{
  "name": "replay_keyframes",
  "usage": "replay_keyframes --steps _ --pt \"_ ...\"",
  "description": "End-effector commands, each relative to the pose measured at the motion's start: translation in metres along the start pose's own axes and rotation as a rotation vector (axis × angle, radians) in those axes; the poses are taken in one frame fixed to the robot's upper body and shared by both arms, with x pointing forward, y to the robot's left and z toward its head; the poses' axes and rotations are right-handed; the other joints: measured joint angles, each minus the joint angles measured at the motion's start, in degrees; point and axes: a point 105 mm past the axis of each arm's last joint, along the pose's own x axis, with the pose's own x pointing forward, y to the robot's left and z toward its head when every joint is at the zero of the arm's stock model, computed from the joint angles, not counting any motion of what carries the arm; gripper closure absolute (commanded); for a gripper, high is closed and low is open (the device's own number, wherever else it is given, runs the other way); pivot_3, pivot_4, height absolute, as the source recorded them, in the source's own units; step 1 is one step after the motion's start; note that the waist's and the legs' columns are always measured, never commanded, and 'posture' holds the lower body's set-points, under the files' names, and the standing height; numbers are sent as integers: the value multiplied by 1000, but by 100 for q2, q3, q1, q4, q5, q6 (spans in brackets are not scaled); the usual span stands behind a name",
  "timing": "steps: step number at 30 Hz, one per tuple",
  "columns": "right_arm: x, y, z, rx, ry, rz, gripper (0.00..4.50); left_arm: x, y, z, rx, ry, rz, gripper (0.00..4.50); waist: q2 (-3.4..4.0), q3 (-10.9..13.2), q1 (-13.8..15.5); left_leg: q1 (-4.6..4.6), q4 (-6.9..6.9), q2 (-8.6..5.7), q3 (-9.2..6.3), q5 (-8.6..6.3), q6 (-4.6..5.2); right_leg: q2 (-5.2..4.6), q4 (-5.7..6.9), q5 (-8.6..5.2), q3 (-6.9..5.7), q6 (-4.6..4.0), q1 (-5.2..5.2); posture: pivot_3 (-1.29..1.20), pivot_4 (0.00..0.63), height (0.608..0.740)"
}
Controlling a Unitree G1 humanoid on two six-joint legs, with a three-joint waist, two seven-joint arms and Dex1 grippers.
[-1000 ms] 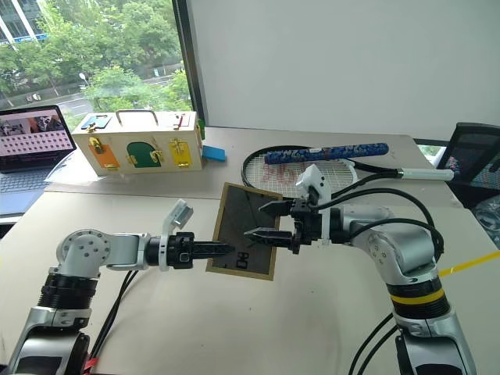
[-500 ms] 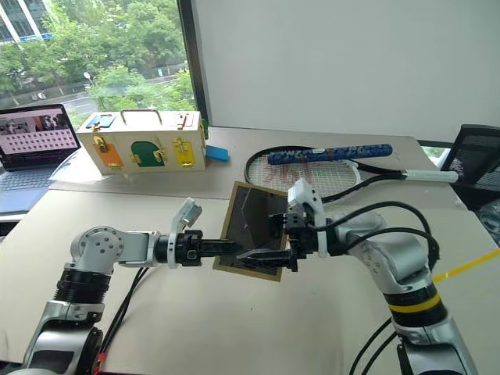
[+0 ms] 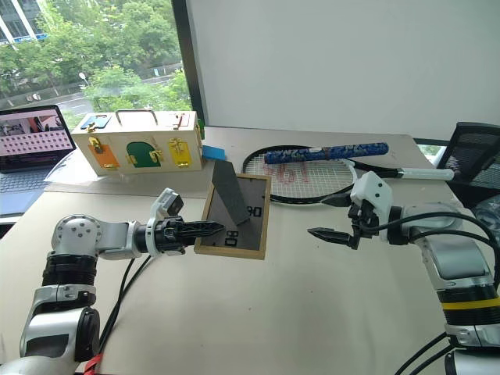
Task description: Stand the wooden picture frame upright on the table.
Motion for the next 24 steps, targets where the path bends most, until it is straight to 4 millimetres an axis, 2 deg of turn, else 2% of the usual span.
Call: replay_keyframes --steps 1,3,5,9,15,20,23,24 --pt "17 -3 15 -438 -13 -79 14 3 -18 3 16 27 -89 3341 2 1 -21 0 1 0 0 1 -2 0 1 0 0 0 0 0 150 735" --pt "32 10 25 -676 -75 -90 14 6 -18 5 6 35 -91 3341 3 2 -37 0 1 0 0 2 -4 0 2 0 -1 1 0 0 150 735" --pt "43 20 37 -844 -151 -124 14 8 -17 5 0 44 -87 3341 3 3 -55 0 1 0 0 3 -5 0 3 0 -1 1 -1 0 150 735" --pt "52 27 52 -1006 -261 -212 14 10 -18 4 -3 56 -90 3341 5 4 -53 0 -2 0 -1 5 -8 -1 2 0 -1 0 2 0 150 735" --pt "59 27 74 -1080 -379 -318 14 13 -15 -4 29 87 -63 3341 6 5 -45 0 -1 0 -4 8 -13 0 6 1 -4 -1 4 0 150 735" --pt "63 31 77 -1052 -419 -295 1357 13 -16 -5 38 87 -67 3341 6 5 -51 2 1 0 -9 9 -13 0 6 1 -10 -1 14 0 150 735" --pt "64 32 77 -1046 -427 -283 2400 13 -10 -2 56 71 -21 3341 7 6 -55 5 1 -1 -13 9 -13 0 6 2 -12 -2 18 0 150 735" --pt "64 32 77 -1043 -430 -282 2605 13 -7 -3 85 71 3 3341 7 6 -57 5 1 0 -13 9 -13 0 6 1 -12 -1 19 0 150 735"
